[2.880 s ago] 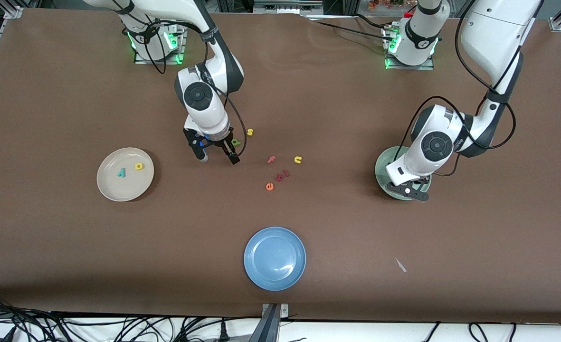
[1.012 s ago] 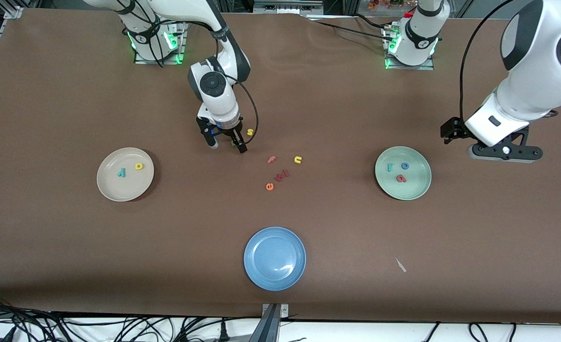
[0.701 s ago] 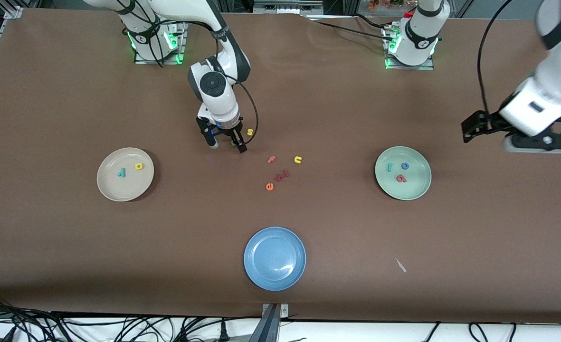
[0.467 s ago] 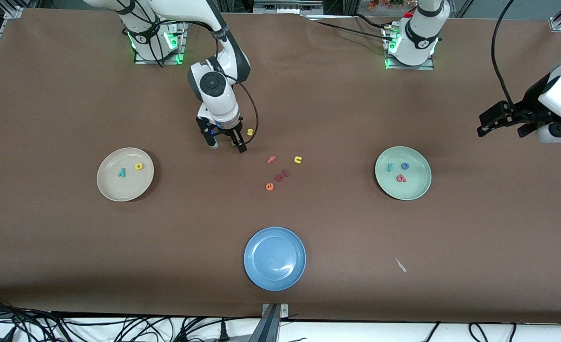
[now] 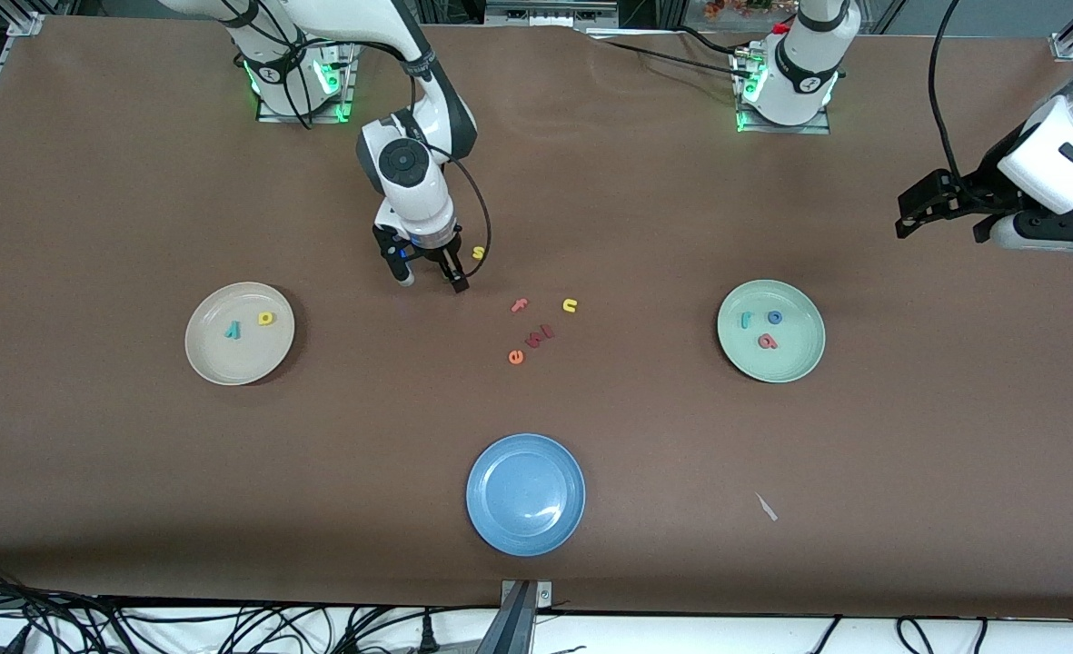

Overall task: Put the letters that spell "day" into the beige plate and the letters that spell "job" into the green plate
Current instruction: 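Raise the left gripper away while the right gripper grasps the green p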

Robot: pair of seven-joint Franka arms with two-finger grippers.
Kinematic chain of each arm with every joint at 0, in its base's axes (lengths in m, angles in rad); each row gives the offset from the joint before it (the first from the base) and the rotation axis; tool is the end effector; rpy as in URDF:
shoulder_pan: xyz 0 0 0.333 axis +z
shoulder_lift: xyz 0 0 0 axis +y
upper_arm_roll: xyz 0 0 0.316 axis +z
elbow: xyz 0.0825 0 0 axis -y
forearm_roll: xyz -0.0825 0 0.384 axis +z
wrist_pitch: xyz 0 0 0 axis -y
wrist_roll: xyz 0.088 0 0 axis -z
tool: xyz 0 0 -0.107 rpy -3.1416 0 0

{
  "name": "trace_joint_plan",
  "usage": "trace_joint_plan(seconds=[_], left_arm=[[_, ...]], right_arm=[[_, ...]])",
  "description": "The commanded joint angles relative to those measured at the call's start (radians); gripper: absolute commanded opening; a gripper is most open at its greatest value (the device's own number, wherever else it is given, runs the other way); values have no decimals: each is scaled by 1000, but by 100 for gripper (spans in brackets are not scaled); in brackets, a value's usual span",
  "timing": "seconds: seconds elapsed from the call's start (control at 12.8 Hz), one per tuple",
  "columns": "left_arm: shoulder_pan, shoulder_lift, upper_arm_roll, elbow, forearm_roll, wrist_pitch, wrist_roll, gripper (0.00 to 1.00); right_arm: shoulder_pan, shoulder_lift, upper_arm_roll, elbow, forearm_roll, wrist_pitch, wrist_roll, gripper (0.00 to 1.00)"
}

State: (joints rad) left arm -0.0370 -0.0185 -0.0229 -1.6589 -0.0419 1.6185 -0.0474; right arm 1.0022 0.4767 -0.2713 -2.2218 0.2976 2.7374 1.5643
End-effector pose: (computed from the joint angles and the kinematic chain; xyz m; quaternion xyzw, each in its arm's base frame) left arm 0.5498 -0.0374 0.5973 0.9997 -0.0050 -0.0120 0.0201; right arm 0.4208 0.3564 0.1710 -0.8595 0.5099 -0.0130 0.0324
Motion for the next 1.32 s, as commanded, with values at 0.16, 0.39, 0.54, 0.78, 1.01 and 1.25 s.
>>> trace_joint_plan(seconds=[0.16,0.39,0.54,0.78,1.01,1.25], left_arm=[[-4,11,24,-19,22,-85,101,100],[-3,11,26,-19,22,-97,143,100],[5,5,28,-18,46,-100,138,100],[3,0,17,-6,88,-94,138,100],[-3,8,15,8,89,-89,138,100],[3,11,20,15,91,-83,152,100]], right_arm=[[-10,-6,1,-15,15,13,-12,56],[-13,-6,1,-13,15,10,-10,49],[-13,-6,1,-12,15,10,-10,42],[-14,-6,1,-7,15,5,-10,34],[-16,-6,1,-6,14,4,-10,26],[-16,-6,1,14,14,-30,-12,19]])
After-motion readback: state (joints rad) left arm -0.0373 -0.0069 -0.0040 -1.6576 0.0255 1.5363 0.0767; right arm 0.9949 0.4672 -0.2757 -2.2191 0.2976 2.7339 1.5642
